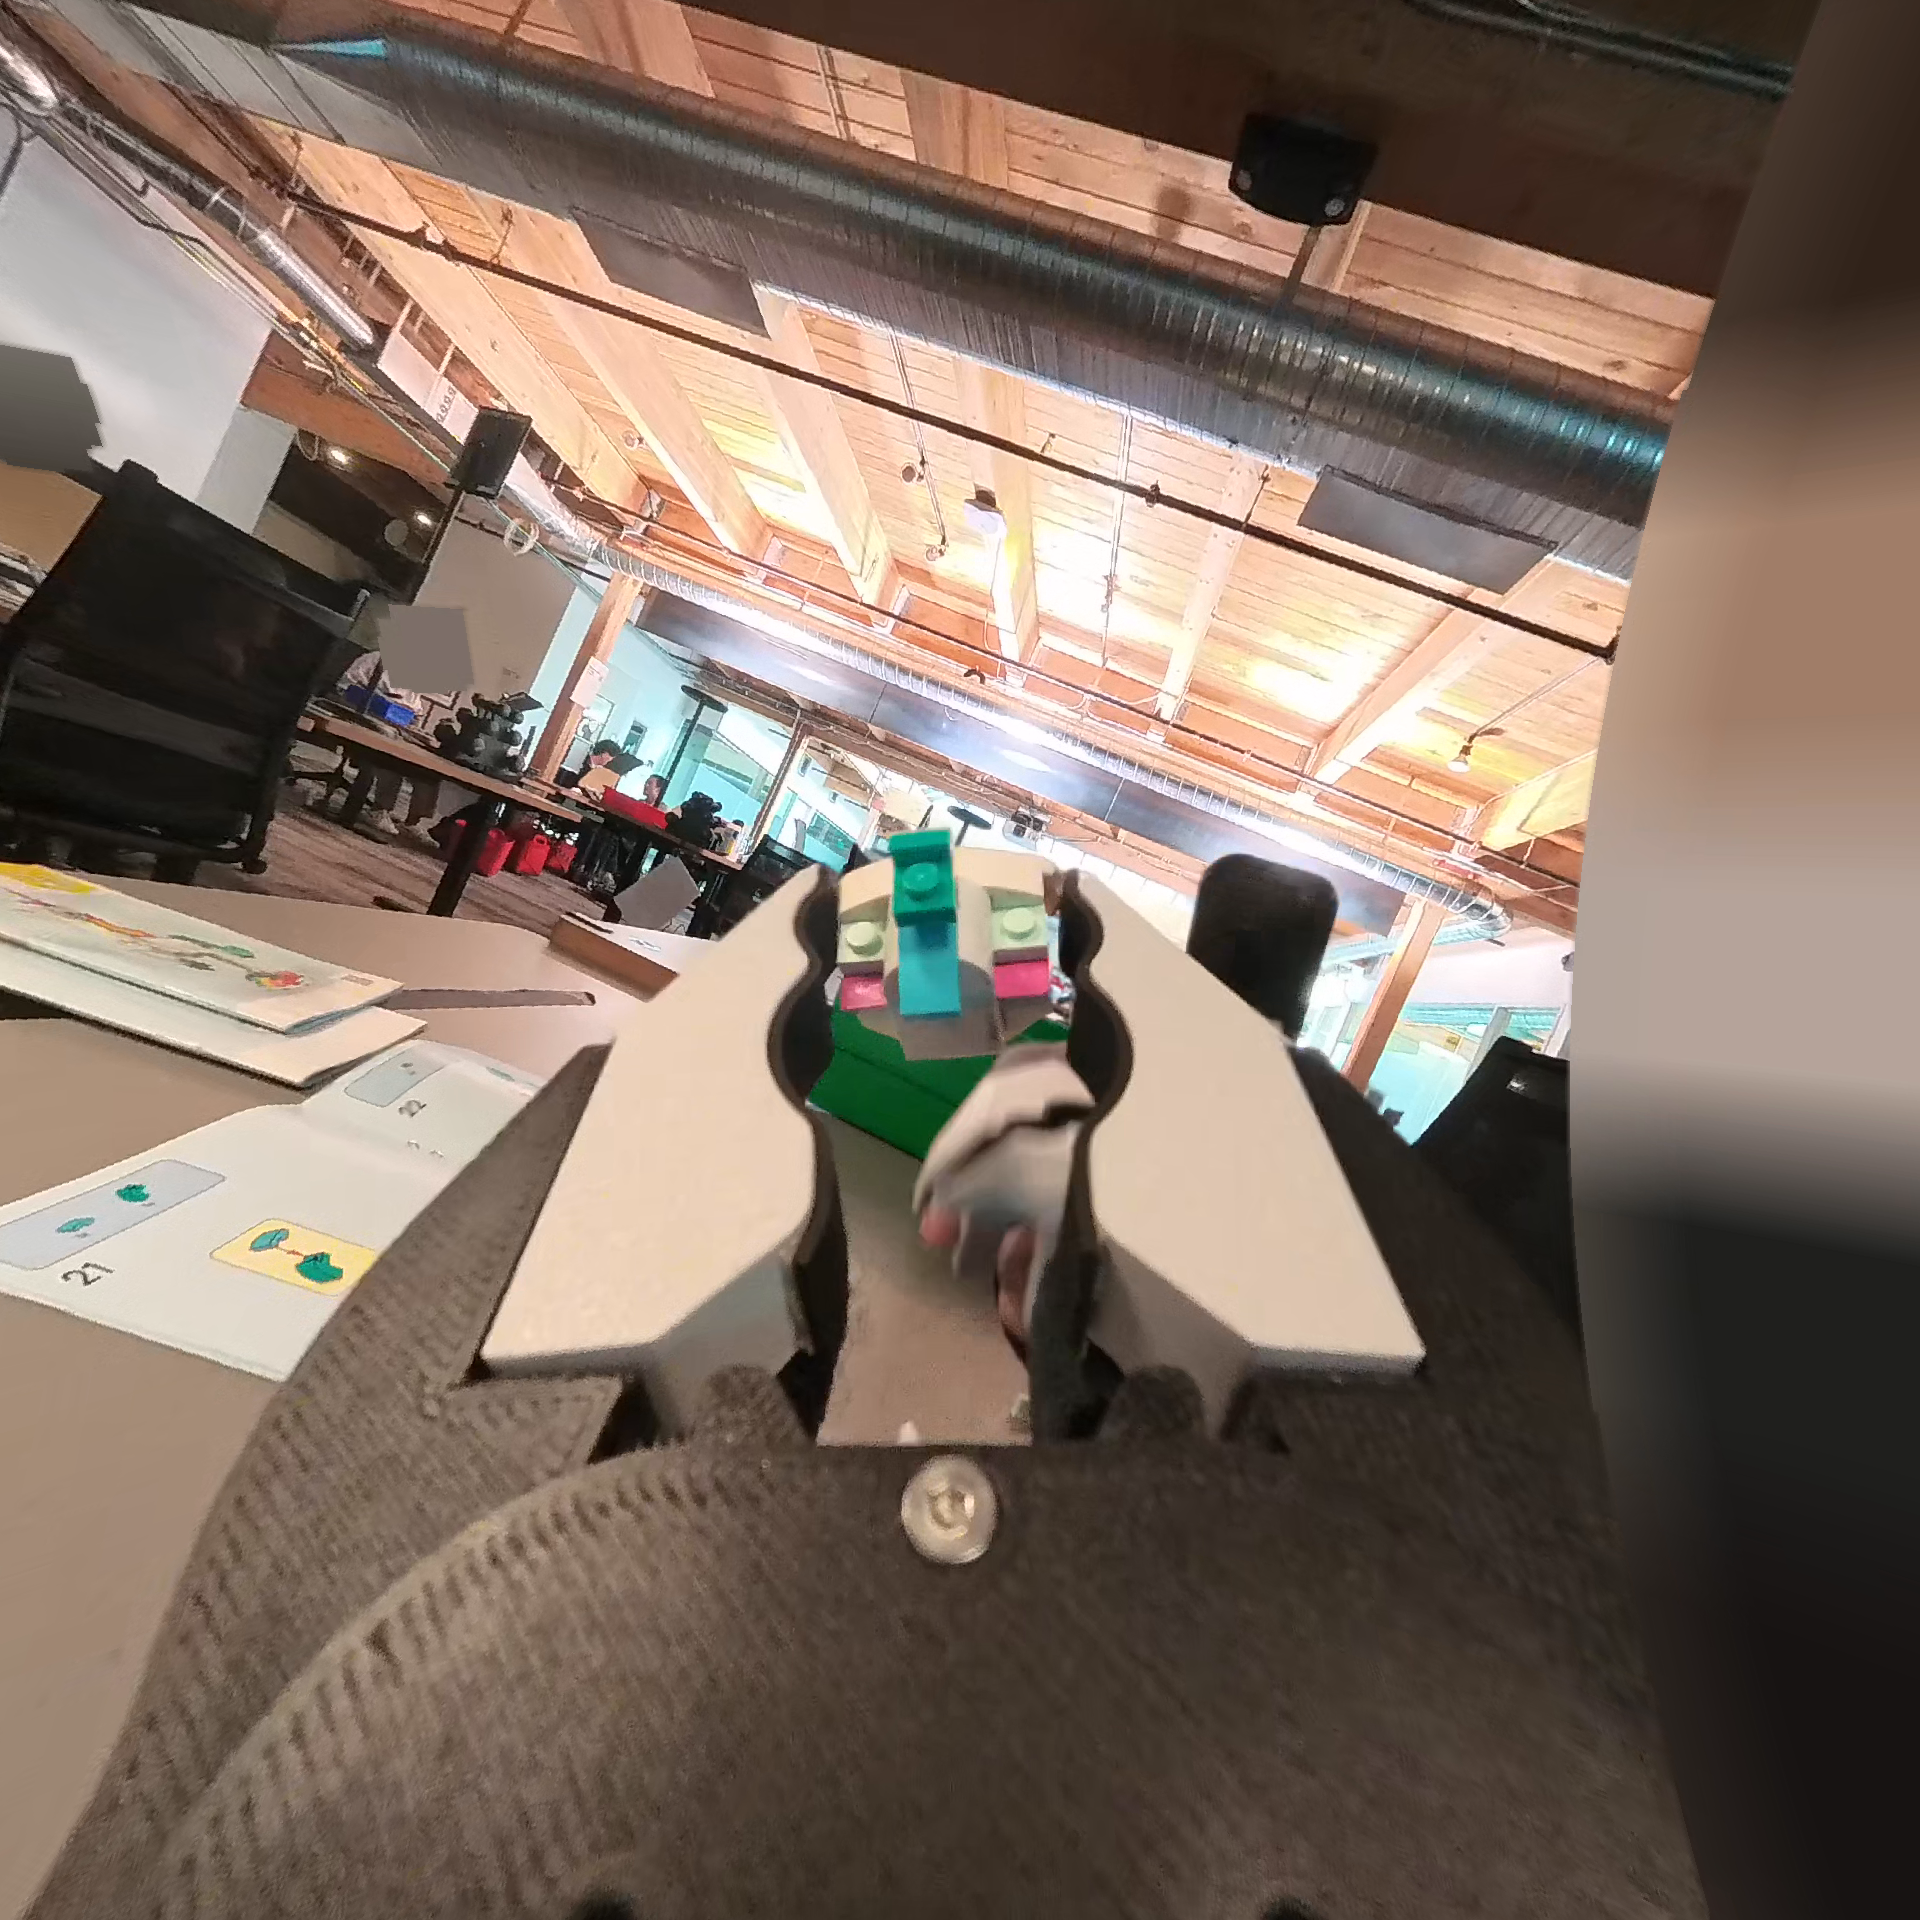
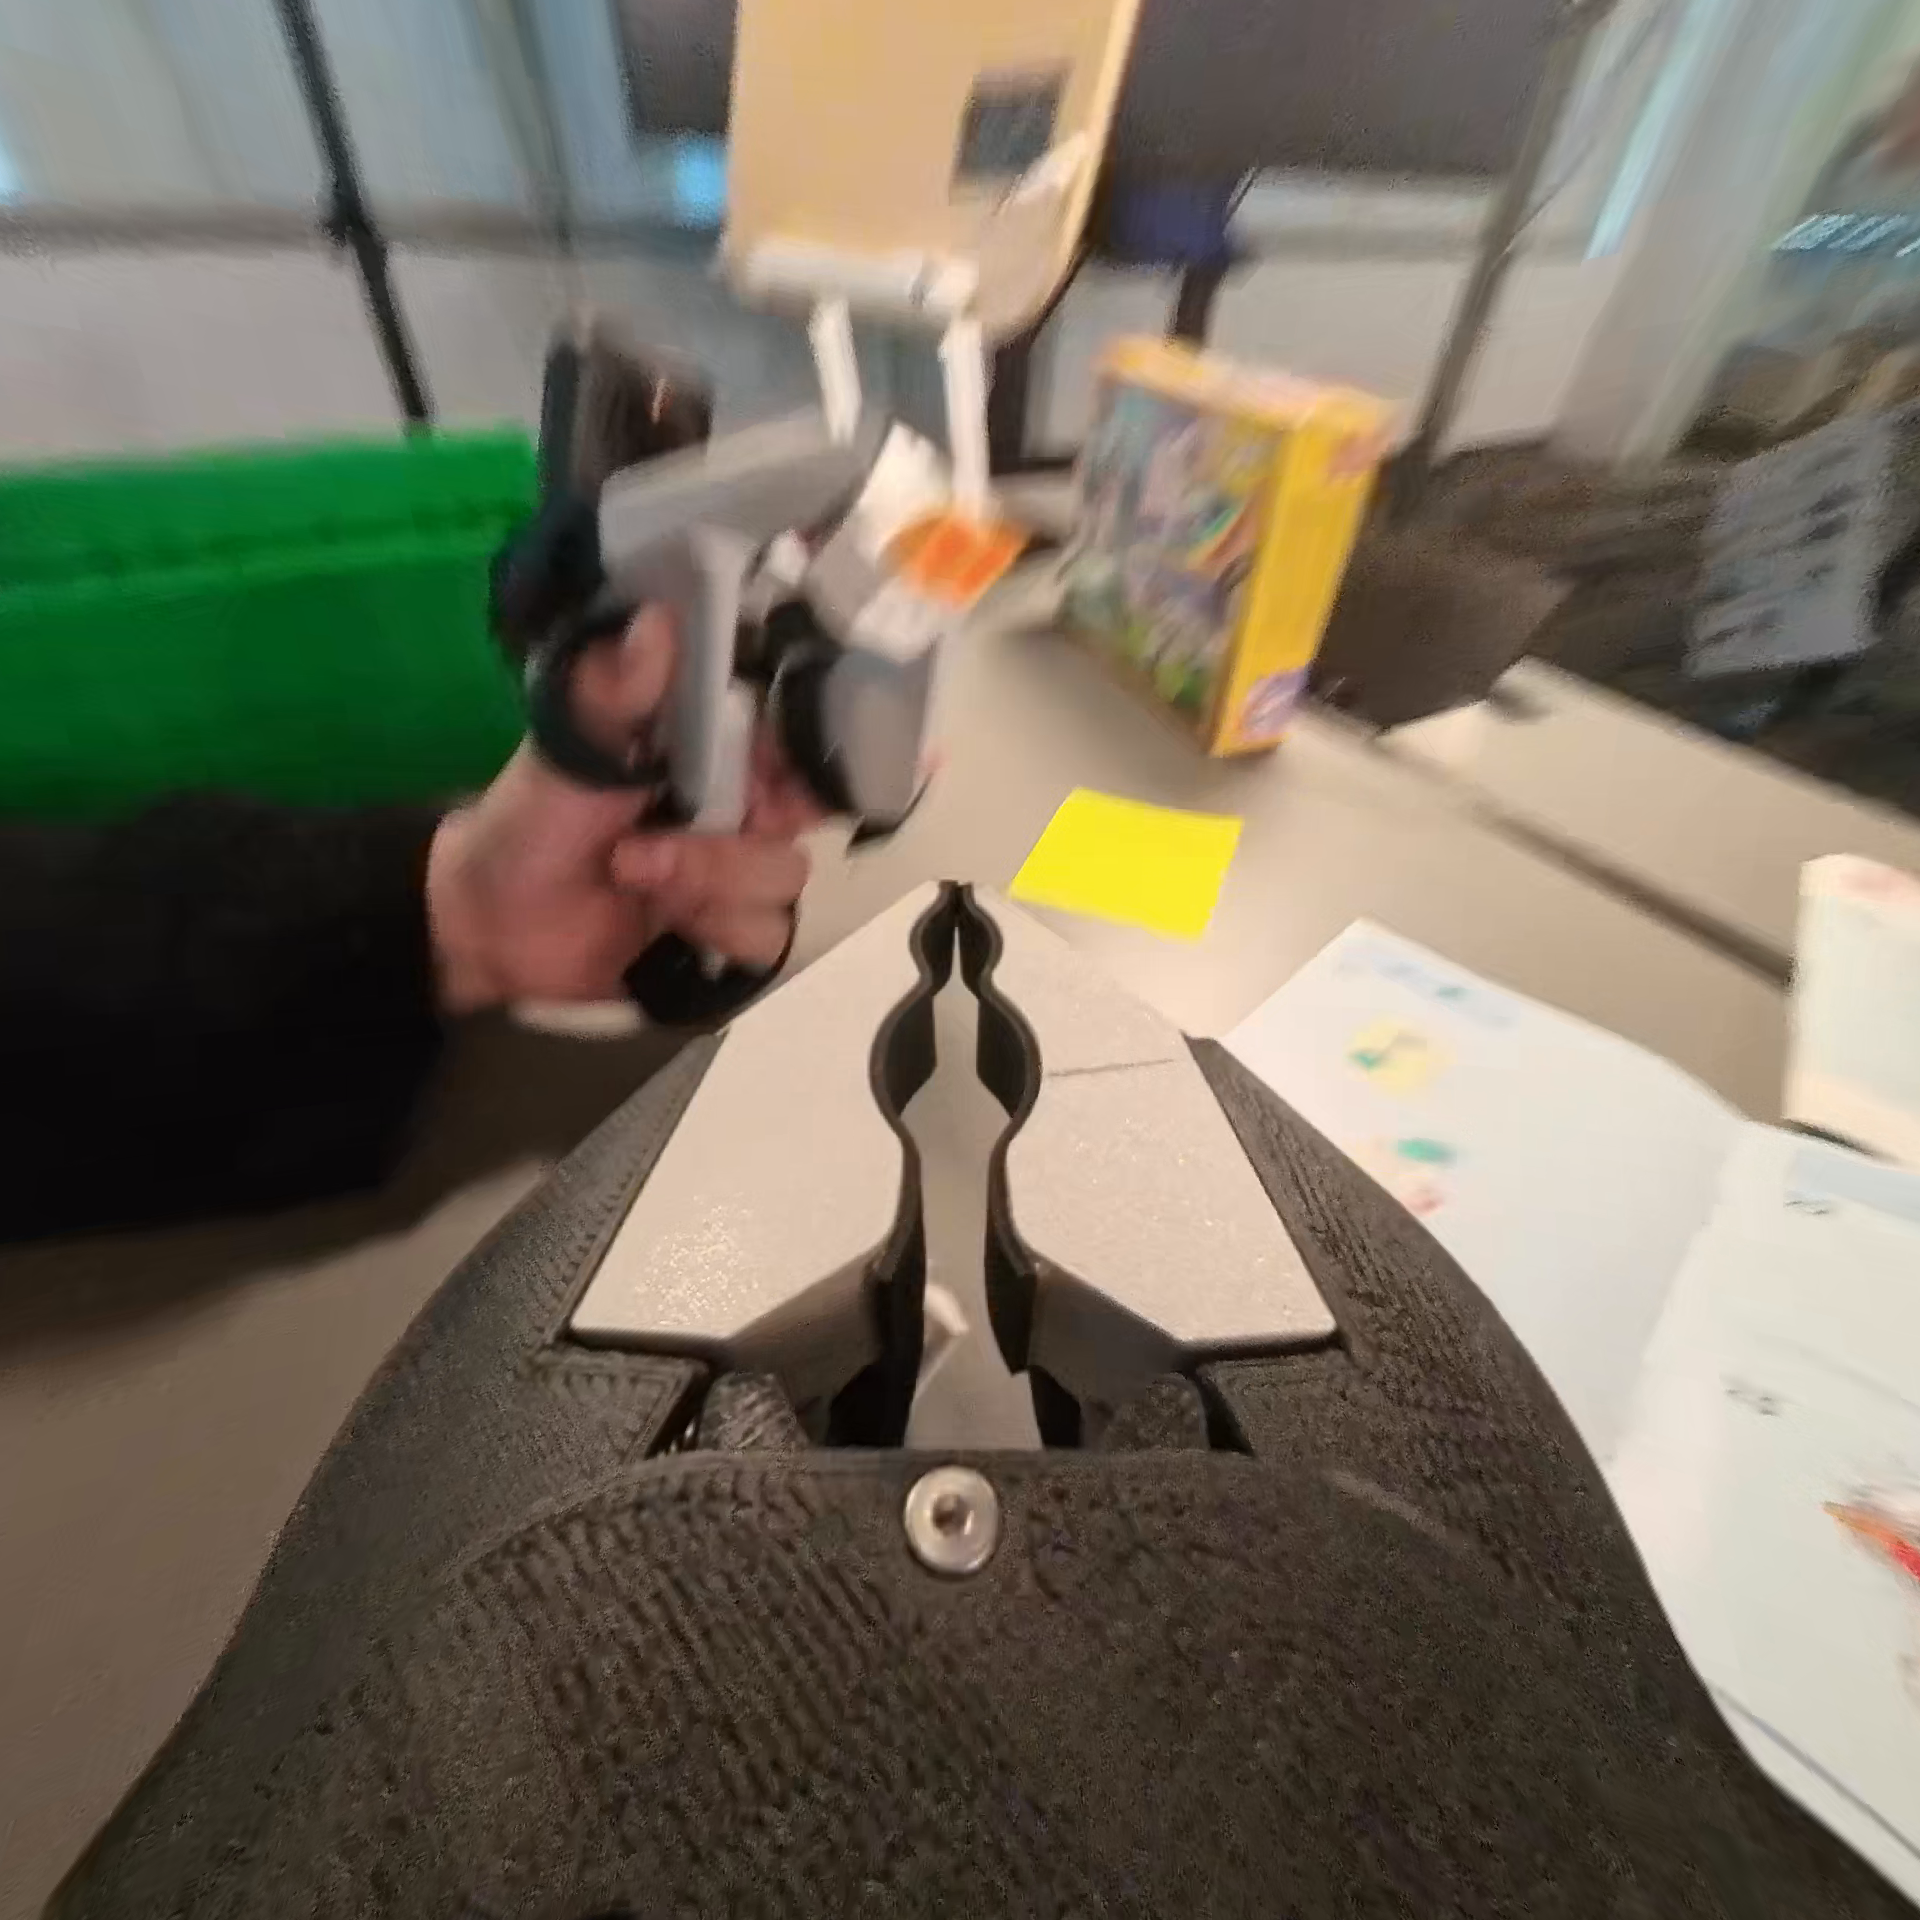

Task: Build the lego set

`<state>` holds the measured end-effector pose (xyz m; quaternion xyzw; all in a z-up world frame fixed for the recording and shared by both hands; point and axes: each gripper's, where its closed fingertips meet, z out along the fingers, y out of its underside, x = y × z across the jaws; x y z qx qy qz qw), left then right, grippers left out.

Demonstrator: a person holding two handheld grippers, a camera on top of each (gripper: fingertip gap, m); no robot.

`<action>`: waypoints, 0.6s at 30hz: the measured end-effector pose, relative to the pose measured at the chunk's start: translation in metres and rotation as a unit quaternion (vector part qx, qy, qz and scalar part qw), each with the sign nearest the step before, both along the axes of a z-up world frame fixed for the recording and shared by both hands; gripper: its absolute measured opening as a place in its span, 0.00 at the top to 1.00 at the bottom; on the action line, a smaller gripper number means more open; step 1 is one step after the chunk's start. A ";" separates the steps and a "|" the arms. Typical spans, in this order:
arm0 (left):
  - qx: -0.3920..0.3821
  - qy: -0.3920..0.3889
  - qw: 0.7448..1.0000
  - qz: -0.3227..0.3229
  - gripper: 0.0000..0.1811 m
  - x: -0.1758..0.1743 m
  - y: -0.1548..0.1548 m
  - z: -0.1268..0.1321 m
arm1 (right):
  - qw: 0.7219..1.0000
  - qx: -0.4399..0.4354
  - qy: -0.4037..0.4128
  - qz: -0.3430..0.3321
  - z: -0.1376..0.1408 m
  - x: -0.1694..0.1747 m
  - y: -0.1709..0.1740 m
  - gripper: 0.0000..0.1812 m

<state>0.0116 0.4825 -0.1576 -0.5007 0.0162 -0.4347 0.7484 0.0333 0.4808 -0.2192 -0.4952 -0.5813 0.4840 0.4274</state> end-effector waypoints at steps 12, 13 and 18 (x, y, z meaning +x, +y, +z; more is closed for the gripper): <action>-0.013 -0.008 1.000 0.001 0.77 -0.011 -0.001 -0.003 | 0.961 0.083 -0.221 0.147 -0.058 0.036 -0.032 0.74; -0.012 -0.005 1.000 -0.009 0.77 -0.008 -0.001 -0.003 | 0.957 0.097 -0.218 0.165 -0.063 0.036 -0.038 0.72; -0.001 0.008 0.995 -0.099 0.77 0.011 -0.012 -0.001 | 0.922 0.131 -0.266 0.250 -0.087 0.033 -0.051 0.70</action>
